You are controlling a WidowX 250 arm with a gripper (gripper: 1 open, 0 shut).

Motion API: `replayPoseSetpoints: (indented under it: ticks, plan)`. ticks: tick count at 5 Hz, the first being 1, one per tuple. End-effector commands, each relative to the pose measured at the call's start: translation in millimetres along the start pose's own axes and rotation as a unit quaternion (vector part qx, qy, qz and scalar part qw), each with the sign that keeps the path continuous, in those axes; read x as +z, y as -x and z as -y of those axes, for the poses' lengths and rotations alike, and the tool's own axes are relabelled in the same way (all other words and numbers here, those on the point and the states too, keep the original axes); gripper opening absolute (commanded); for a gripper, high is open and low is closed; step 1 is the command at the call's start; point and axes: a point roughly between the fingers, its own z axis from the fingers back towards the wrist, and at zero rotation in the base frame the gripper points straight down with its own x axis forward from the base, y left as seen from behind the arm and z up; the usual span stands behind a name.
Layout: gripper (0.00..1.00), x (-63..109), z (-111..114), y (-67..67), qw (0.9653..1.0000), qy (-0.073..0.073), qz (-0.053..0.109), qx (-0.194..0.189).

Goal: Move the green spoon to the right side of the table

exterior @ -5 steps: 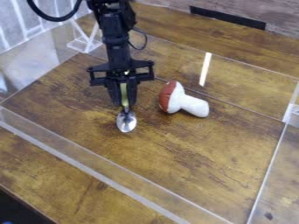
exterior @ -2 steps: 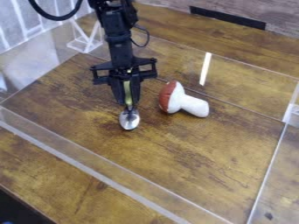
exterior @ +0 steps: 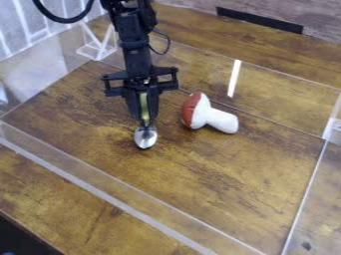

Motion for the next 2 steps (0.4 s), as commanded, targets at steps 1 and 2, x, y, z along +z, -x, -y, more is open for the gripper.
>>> replayPoseSetpoints:
  ticks: [1, 2]
  plan:
    - [0.00, 56.5, 22.8, 1.9, 0.9978, 0.002, 0.054, -0.038]
    - [0.00, 85.3, 42.6, 12.0, 0.9952, -0.005, 0.062, -0.075]
